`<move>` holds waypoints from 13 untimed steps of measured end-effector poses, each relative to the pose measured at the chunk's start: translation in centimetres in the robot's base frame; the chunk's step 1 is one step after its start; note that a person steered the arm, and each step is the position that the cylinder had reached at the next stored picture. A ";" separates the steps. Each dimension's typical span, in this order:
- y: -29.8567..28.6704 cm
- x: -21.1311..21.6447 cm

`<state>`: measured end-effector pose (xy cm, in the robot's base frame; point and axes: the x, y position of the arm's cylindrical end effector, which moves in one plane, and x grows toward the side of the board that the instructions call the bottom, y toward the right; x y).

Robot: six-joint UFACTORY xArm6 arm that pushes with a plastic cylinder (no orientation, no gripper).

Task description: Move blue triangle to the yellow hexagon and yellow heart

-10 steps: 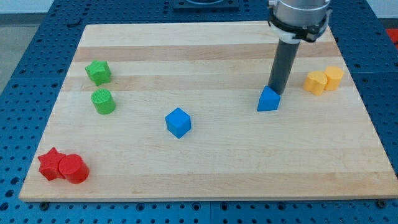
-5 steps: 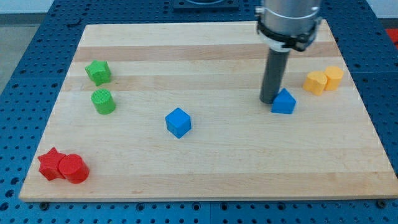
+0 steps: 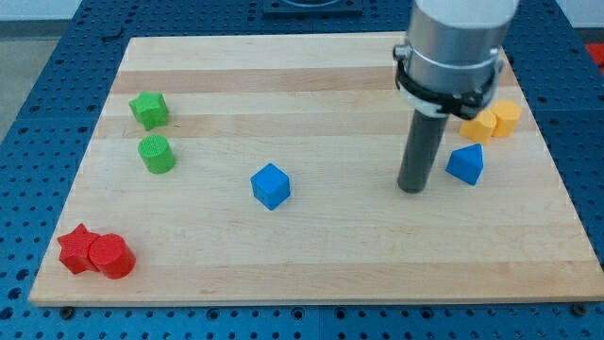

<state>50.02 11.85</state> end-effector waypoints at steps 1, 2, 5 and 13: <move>2.2 0.4; 5.0 0.2; 10.6 -2.8; 7.6 -3.6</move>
<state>46.46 19.42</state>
